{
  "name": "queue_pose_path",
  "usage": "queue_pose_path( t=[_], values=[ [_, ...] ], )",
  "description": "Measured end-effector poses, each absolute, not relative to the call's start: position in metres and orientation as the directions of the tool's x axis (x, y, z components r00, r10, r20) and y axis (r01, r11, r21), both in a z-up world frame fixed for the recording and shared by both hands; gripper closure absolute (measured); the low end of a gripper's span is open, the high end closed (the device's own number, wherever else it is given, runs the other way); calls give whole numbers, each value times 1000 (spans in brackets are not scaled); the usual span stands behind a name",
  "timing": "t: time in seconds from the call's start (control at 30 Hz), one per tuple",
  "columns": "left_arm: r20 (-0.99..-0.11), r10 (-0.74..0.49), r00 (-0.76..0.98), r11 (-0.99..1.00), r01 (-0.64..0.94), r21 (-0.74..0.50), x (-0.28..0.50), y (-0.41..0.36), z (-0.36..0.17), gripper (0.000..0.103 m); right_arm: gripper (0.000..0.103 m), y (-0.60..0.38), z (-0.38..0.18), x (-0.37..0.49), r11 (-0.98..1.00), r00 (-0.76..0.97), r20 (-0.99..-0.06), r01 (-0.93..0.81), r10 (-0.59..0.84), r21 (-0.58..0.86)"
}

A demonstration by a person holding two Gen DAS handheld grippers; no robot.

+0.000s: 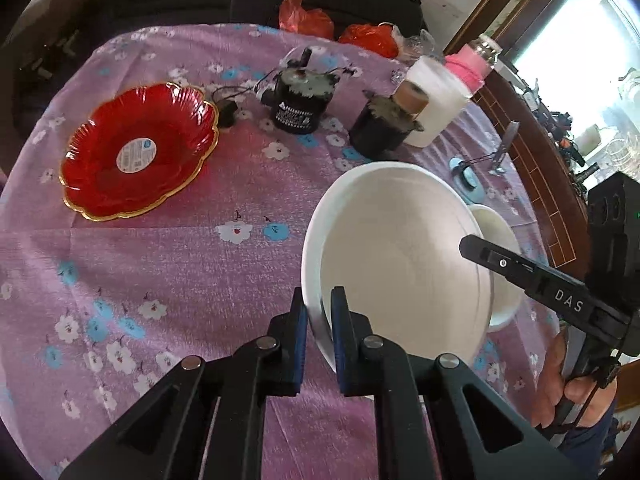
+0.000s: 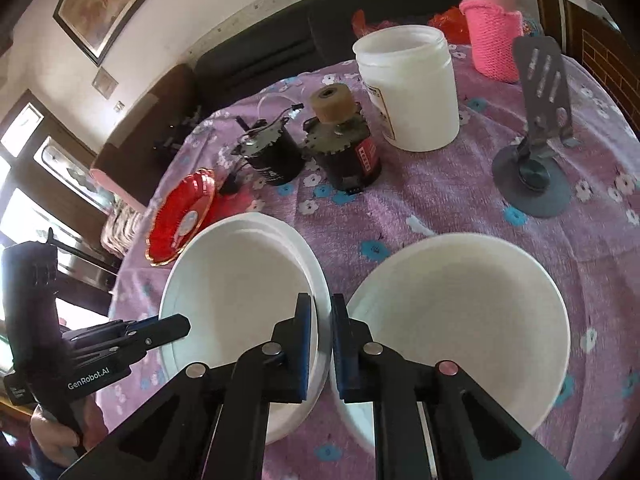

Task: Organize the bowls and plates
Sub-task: 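Grasp the rim of one white foam bowl with both grippers, then lift the white foam bowl with both grippers and carry it over the stack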

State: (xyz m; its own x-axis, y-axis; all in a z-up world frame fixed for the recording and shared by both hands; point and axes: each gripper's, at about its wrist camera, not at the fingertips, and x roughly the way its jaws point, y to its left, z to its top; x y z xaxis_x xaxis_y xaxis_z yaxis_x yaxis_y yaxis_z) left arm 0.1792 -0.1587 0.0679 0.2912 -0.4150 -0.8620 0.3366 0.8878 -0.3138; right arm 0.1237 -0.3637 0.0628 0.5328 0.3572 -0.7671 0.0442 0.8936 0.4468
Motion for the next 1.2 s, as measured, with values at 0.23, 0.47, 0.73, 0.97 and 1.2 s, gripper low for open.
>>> queue_pose_path(
  t=[0.23, 0.47, 0.73, 0.97, 1.2],
  values=[
    [-852, -417, 318, 887, 349, -303, 155, -151, 89, 92, 92, -352, 92, 89, 891, 569, -734, 4, 372, 454],
    [-836, -420, 352, 885, 365, -290, 120, -140, 111, 92, 92, -339, 119, 52, 898, 596, -712, -38, 372, 438],
    [-809, -441, 390, 876, 382, -294, 83, -124, 135, 92, 92, -327, 140, 15, 898, 616, -689, -72, 382, 434],
    [-788, -455, 414, 872, 388, -299, 51, -109, 147, 92, 92, -317, 150, -8, 890, 623, -670, -100, 404, 444],
    [-774, -466, 429, 868, 389, -308, 22, -92, 153, 90, 92, -303, 159, -35, 881, 626, -649, -141, 432, 451]
  ],
)
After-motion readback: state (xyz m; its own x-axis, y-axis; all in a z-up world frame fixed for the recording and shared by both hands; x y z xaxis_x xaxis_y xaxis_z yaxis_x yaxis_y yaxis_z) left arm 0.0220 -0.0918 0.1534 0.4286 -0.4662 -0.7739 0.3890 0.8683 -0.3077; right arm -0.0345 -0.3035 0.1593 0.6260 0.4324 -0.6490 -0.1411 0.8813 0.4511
